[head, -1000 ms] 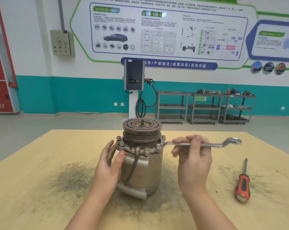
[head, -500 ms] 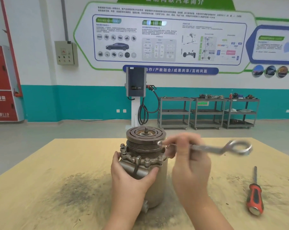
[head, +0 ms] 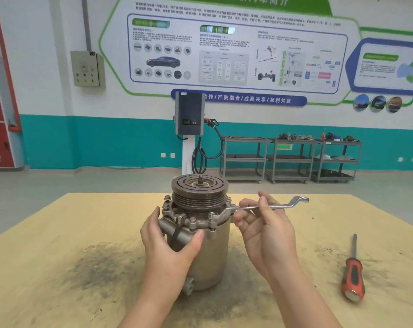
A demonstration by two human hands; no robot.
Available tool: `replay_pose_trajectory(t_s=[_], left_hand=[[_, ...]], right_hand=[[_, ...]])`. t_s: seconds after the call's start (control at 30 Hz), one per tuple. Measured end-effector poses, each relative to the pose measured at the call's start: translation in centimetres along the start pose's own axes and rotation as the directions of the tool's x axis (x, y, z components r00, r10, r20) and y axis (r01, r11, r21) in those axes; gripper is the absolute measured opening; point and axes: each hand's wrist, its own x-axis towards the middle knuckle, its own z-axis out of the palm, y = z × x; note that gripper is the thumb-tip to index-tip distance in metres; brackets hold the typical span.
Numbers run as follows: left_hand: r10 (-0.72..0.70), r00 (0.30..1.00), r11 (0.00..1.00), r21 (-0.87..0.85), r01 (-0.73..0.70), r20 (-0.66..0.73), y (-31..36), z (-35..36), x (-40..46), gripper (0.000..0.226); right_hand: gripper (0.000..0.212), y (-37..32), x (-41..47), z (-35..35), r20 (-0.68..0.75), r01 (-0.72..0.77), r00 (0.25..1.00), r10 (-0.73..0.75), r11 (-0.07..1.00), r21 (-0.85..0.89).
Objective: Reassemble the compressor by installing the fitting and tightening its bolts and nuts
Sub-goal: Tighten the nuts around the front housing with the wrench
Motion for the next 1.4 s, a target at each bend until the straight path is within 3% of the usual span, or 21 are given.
replay_pose_trajectory(t_s=[0.2,0.3,0.4,0.5,0.6,0.8,0.87,0.93,1.0,1.07,1.27,1.4], left_hand=[[0.013,1.0,0.997,0.075,-0.012,-0.013,0.1,0.4,0.1,0.121],[0.013,1.0,0.997,0.072,-0.011,-0.027,0.3,0.4,0.0,0.116],[0.002,1.0,0.997,0.079,0.001,-0.031,0.5,0.5,0.0,0.114],[-0.035,0.999,0.996,0.083,0.038,-0.04,0.7,0.5,-0.1,0.117],[-0.045,0.998,0.996,0.078,0.049,-0.05,0.8,0.6,-0.1,0.117],[-0.035,0.999,0.998,0.042,0.036,-0.028,0.5,0.4,-0.1,0.114],[-0.04,0.999,0.999,0.016,0.04,-0.025,0.6,0.4,-0.1,0.119],[-0.034,0.999,0.999,-0.023,0.034,-0.027,0.5,0.3,0.1,0.123],[-0.023,0.999,0.998,-0.058,0.022,-0.023,0.3,0.0,0.3,0.121],[-0.028,1.0,0.994,-0.109,0.029,0.008,0.3,-0.4,0.5,0.116],[-0.029,0.998,0.987,-0.159,0.038,0.058,0.6,-0.4,0.2,0.112],[-0.038,0.997,0.987,-0.151,0.047,0.064,0.5,-0.6,0.2,0.112]], right_hand=[[0.011,-0.3,0.4,-0.4,0.025,-0.002,1.0,0.004,0.998,-0.07],[0.011,0.3,-0.1,-0.4,0.026,0.157,0.988,-0.155,0.974,-0.163],[0.006,2.1,-1.4,-0.5,0.069,0.499,0.858,-0.509,0.794,-0.347],[0.006,3.2,-2.3,-0.4,0.224,0.721,0.681,-0.697,0.583,-0.376],[0.008,4.3,-3.2,-0.3,0.395,0.814,0.571,-0.72,0.432,-0.389],[0.018,3.4,-3.5,0.2,0.576,0.872,0.483,-0.659,0.303,-0.384],[0.017,2.1,-3.4,0.7,0.492,0.838,0.542,-0.681,0.393,-0.379],[0.016,1.4,-3.0,0.9,0.271,0.696,0.715,-0.645,0.615,-0.372],[0.015,0.9,-2.3,0.6,0.081,0.48,0.873,-0.481,0.816,-0.322],[0.015,0.5,-1.5,0.3,0.006,0.302,0.95,-0.311,0.918,-0.258],[0.01,0.4,-0.1,-0.2,0.009,-0.056,0.998,0.057,0.995,-0.087],[0.009,0.3,0.4,-0.4,0.024,-0.078,0.996,0.08,0.994,-0.075]])
